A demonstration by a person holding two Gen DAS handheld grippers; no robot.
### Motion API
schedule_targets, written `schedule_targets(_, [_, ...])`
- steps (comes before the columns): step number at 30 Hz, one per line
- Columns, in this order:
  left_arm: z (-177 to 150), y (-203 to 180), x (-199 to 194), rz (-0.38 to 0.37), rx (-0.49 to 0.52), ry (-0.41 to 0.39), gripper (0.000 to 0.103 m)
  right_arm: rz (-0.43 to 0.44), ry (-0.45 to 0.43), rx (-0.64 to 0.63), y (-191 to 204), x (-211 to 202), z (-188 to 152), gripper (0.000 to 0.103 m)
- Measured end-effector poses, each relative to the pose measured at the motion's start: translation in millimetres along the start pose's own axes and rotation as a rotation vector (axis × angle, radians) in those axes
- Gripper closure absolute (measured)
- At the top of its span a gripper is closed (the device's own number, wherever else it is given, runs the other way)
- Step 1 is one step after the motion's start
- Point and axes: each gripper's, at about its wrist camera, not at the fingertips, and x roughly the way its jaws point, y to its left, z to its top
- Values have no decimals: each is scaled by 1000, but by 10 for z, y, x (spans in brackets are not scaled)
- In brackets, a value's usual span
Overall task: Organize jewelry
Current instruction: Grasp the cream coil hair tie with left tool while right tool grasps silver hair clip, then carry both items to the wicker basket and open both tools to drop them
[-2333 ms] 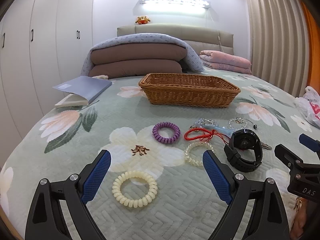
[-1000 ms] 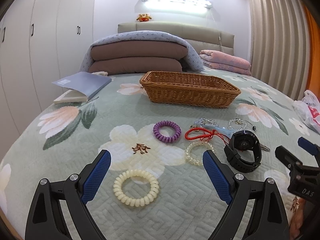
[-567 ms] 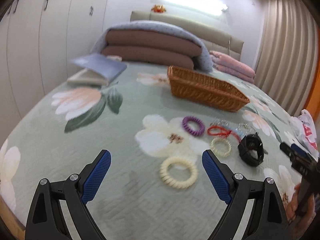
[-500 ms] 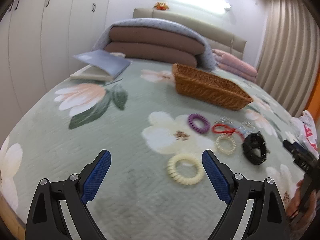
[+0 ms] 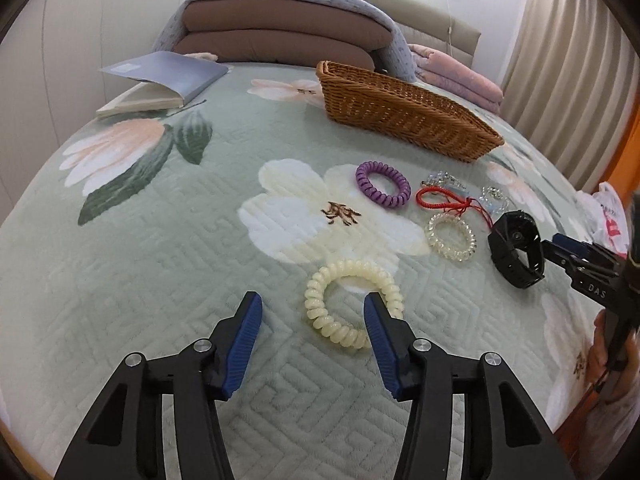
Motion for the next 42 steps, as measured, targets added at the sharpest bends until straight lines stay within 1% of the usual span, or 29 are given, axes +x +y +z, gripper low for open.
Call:
schedule_targets(2, [4,-41,18,8,15,2,53,23,29,-15,15,73,1,47])
schedule_targets(5, [7,-89,32,33,38,0,57,49,48,-35,40,145,27,47])
schedule_targets(6, [4,-113,36,41,47,-1,61,58,52,-41,47,168,48,47])
schedule_targets(7, [4,-139,39,40,55,0,68,66,55,-43,48,186,66,47])
schedule_targets(8, [3,-161,43,30,58,3,72,80,65,-43,44,222,90,50])
schedule_targets(10, [1,-207,62,38,71,3,82,110,75,-37,23,257,115,62])
schedule_targets(11, [-6,-231,65,43,81,1,87,123,70,-36,18,246,112,71])
schedule_targets(12, [-12,-264,61,43,93,-5,90,119,64,-38,19,226,103,73])
schedule_targets(15, [-10,-297,38,39,99,-22,92,100,35,-46,55,148,64,85])
schedule_targets(17, [3,-296,11,0,90,-32,92,93,17,-38,51,103,73,85])
schedule_targets(21, [100,-368,-98,-17,93,-79,92,81,-40,9,-46,-43,150,85])
schedule_targets(23, [214,-416,-163,-40,99,-105,92,84,-69,38,-109,-137,227,84])
schedule_targets(25, [415,-514,-210,-38,125,-134,92,92,-99,54,-158,-227,358,85])
schedule_targets(29, [898,-733,-302,-63,176,-223,92,83,-178,68,-227,-345,837,85])
schedule_targets(30, [1087,-798,-303,-76,186,-252,92,86,-197,73,-239,-341,950,85])
schedule_targets(32, [1336,-881,-276,-96,194,-284,92,89,-232,89,-267,-278,1217,85])
schedule_targets(34, [1685,-942,-151,-126,192,-313,92,110,-249,123,-317,-153,1456,85])
schedule_targets(35, [1830,-961,-66,-134,189,-317,92,123,-252,142,-338,-59,1573,85])
schedule_targets(37, [2057,-970,141,-166,172,-298,92,125,-251,158,-357,112,1740,85])
schedule_targets(40, [2255,-995,514,-146,170,-273,92,129,-224,171,-355,483,1934,85])
schedule_targets(42, [2330,-985,772,-149,156,-236,92,137,-196,179,-352,694,1983,85])
